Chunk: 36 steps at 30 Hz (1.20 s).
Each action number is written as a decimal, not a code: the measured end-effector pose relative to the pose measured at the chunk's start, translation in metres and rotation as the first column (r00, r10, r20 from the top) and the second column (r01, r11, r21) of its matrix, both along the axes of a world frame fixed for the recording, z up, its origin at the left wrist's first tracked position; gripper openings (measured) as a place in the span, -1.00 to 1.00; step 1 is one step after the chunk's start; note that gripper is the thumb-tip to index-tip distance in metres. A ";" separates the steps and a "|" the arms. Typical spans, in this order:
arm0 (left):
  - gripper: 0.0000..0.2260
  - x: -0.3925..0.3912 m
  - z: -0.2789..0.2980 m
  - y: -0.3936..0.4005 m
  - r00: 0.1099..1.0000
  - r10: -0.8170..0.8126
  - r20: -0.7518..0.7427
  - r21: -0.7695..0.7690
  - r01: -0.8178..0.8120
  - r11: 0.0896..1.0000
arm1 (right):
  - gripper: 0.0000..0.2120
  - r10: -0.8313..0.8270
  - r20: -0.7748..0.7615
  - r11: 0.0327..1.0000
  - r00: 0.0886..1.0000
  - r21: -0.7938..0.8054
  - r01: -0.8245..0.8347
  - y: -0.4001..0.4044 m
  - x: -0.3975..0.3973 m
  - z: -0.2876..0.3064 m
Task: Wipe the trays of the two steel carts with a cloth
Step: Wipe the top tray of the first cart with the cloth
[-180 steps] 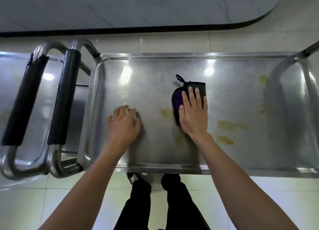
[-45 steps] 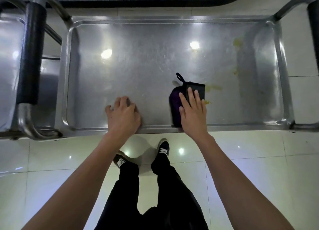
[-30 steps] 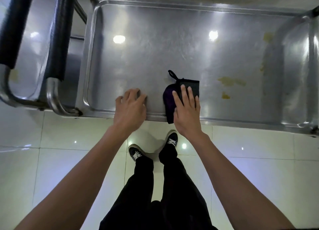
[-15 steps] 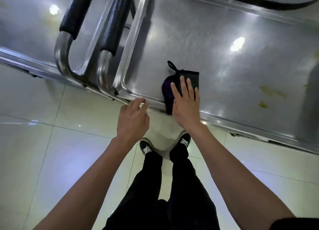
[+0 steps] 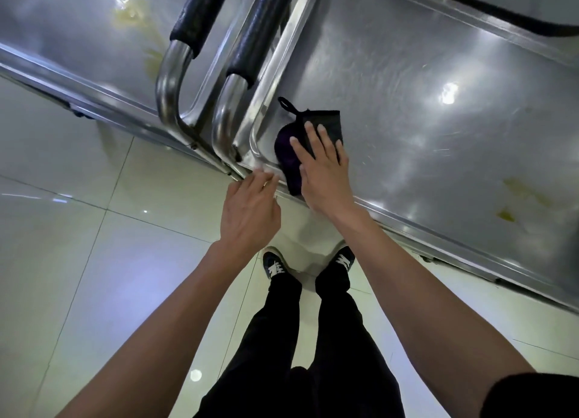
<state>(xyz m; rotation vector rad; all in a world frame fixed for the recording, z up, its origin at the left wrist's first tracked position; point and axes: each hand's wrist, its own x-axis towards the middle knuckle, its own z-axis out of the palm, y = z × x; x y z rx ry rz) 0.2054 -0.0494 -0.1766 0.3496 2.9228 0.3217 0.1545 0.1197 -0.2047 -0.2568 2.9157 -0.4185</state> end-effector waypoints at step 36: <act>-0.69 -0.020 0.025 0.276 0.942 -0.314 0.121 -0.075 0.324 0.943 | -0.46 -0.334 -0.042 0.942 0.941 -0.010 0.334 0.267 0.073 0.008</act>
